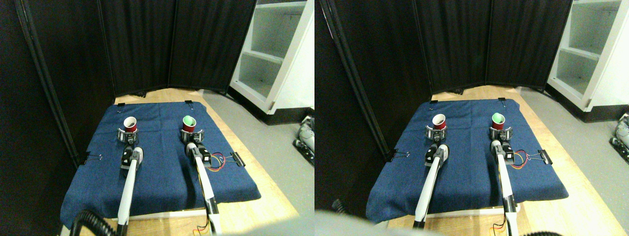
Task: Pour (bimanual)
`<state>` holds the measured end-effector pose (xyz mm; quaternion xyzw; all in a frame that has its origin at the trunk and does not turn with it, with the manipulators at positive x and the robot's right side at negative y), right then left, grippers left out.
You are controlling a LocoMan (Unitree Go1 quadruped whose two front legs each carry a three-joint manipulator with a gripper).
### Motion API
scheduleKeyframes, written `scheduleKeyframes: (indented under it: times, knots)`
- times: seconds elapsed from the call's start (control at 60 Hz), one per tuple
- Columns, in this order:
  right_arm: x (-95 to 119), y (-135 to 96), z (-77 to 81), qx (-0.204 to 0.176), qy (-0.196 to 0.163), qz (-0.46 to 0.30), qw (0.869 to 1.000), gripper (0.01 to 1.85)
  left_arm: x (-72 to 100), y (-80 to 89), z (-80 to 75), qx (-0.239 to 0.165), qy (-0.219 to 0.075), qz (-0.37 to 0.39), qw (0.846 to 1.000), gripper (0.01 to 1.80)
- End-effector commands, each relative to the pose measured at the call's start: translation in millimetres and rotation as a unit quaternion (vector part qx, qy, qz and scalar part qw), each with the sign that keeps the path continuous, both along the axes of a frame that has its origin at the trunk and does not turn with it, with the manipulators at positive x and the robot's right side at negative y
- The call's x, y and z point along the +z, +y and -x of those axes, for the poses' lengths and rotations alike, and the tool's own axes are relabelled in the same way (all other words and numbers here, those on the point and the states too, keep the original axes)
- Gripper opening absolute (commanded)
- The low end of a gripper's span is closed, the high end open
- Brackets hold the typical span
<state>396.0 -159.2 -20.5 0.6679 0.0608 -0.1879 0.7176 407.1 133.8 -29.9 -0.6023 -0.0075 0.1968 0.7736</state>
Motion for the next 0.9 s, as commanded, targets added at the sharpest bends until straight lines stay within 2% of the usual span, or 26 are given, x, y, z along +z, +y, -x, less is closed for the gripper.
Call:
scheduleKeyframes:
  times: [0.017, 0.183, 0.433, 0.533, 0.75, 0.9]
  knots:
    - [3.7, 5.7, -5.5, 0.003, -0.014, 0.002, 1.0, 1.02, -6.3, -3.9, -3.6, -0.014, 0.009, 0.008, 1.0, 0.88]
    - [4.4, 9.5, -7.5, 0.01, -0.019, -0.002, 1.0, 1.03, -7.9, -2.2, -6.4, -0.027, 0.005, 0.024, 0.999, 0.89]
    - [3.0, 10.3, -10.7, 0.008, -0.017, -0.012, 1.0, 1.03, -11.9, -0.1, -12.0, -0.025, 0.003, 0.039, 0.999, 0.9]
    - [2.1, 10.8, -12.6, -0.002, -0.016, -0.026, 1.0, 1.02, -12.8, -1.3, -12.9, -0.023, 0.004, 0.037, 0.999, 0.89]
    - [1.5, 9.5, -16.4, 0.001, -0.02, -0.018, 1.0, 1.04, -16.1, -5.0, -14.4, -0.03, 0.011, 0.04, 0.999, 0.93]
    - [1.0, 8.2, -18.4, -0.014, -0.023, -0.011, 1.0, 1.03, -18.2, -7.0, -15.1, -0.031, 0.012, 0.043, 0.999, 0.93]
